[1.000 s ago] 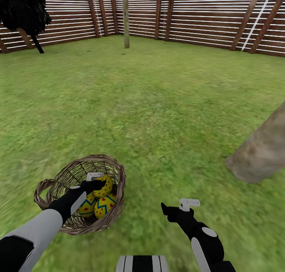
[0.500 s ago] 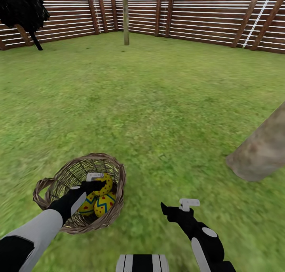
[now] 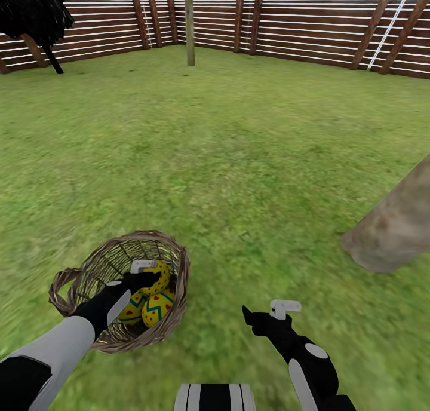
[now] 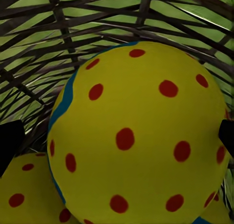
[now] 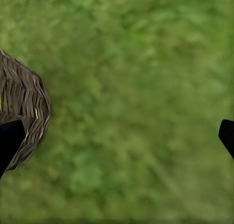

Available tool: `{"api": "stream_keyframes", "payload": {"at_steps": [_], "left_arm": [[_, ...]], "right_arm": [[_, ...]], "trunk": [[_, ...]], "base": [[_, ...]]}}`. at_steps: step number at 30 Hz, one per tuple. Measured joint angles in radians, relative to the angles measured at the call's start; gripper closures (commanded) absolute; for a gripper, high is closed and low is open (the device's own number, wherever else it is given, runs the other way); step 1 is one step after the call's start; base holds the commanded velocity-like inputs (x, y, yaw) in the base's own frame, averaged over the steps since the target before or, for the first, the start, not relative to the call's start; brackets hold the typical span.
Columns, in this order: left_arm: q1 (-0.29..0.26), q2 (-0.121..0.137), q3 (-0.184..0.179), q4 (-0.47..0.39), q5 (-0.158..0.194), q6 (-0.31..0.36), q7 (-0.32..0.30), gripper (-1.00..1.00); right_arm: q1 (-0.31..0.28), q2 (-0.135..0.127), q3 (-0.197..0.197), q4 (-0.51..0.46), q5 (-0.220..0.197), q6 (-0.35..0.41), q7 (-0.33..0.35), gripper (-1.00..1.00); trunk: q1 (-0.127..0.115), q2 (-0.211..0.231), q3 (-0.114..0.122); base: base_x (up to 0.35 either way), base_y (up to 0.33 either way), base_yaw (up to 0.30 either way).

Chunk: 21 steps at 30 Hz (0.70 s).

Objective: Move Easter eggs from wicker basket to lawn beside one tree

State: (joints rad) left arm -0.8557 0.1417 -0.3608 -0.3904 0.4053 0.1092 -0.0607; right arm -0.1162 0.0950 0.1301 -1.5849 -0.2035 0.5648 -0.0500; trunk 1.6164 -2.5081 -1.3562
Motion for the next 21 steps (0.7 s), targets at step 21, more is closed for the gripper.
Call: {"api": "stream_keyframes", "payload": {"at_steps": [21], "left_arm": [[0.003,0.000,0.000,-0.007,-0.001,-0.001,-0.034,-1.00]], "right_arm": [[0.000,0.000,0.000,0.000,0.000,0.001,0.000,-1.00]], "trunk": [[0.000,0.000,0.000]], "base": [[0.000,0.000,0.000]]}}
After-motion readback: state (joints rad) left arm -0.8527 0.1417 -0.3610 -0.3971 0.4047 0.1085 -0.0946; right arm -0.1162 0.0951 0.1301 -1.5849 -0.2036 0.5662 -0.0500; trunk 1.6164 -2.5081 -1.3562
